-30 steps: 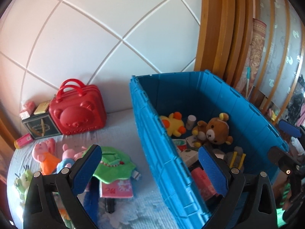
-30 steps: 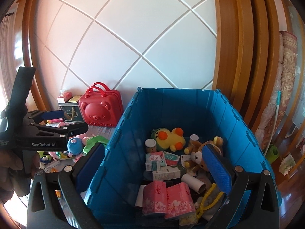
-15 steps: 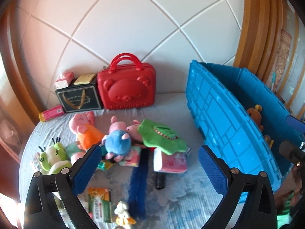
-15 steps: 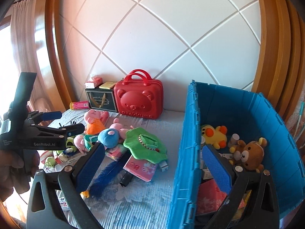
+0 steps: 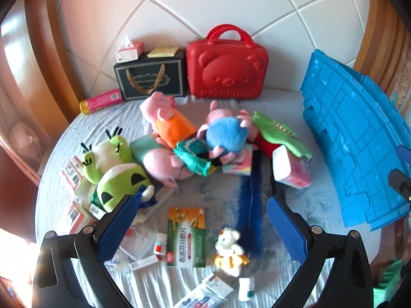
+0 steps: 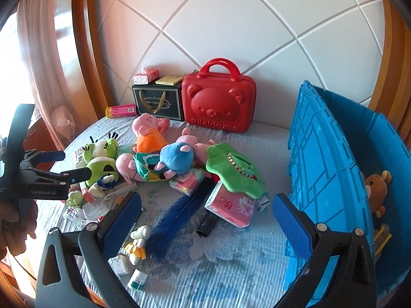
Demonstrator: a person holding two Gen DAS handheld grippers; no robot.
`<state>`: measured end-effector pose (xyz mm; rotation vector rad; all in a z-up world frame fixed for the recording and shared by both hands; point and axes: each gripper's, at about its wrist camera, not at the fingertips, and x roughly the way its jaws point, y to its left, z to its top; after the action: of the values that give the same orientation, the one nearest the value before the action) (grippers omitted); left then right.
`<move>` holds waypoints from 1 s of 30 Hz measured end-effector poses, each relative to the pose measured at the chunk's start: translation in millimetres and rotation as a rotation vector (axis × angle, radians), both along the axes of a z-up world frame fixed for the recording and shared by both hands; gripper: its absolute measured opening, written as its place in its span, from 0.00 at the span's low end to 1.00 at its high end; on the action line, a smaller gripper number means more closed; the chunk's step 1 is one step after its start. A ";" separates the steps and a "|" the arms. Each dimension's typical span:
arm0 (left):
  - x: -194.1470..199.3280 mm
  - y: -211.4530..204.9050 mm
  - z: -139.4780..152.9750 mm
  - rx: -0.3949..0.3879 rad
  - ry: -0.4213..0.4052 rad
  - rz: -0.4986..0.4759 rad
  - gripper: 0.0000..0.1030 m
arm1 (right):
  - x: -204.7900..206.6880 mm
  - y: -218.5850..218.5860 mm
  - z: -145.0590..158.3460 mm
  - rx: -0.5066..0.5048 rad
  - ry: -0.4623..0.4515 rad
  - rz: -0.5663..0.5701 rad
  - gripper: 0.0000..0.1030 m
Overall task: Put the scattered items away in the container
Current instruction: 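Withdraw both open tools from the bin back to the pile, then grasp the white teddy bear with the left tool while the right grasps the pill bottle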
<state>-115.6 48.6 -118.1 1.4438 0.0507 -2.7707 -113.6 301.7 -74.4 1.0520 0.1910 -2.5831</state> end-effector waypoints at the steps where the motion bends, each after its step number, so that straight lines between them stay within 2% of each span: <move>1: 0.8 -4.9 -8.3 0.002 -0.015 0.001 0.99 | -0.7 -6.1 -6.4 0.005 -0.011 0.000 1.00; 6: 5.6 -9.3 -51.6 0.011 -0.087 -0.046 0.97 | -6.7 -29.1 -41.8 0.033 -0.073 -0.016 1.00; 11: 9.4 8.2 -94.6 0.015 -0.153 -0.127 0.95 | -8.4 -40.6 -74.8 0.065 -0.135 -0.029 1.00; 17: 15.9 33.7 -146.0 0.060 -0.234 -0.205 0.93 | -4.3 -43.0 -102.6 0.096 -0.189 -0.034 1.00; 25: 10.3 55.3 -200.1 0.098 -0.325 -0.229 0.88 | 6.4 -38.1 -133.2 0.122 -0.250 -0.037 1.00; 27: 7.1 57.7 -208.8 0.095 -0.332 -0.233 0.86 | 11.9 -38.3 -143.7 0.128 -0.272 -0.030 1.00; 30: 3.6 58.8 -219.1 0.091 -0.342 -0.240 0.76 | 21.5 -40.4 -158.5 0.133 -0.303 -0.009 1.00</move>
<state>-112.0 107.4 -337.2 2.0526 -0.0014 -2.6768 -92.1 261.3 -232.9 1.4774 0.2842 -2.4062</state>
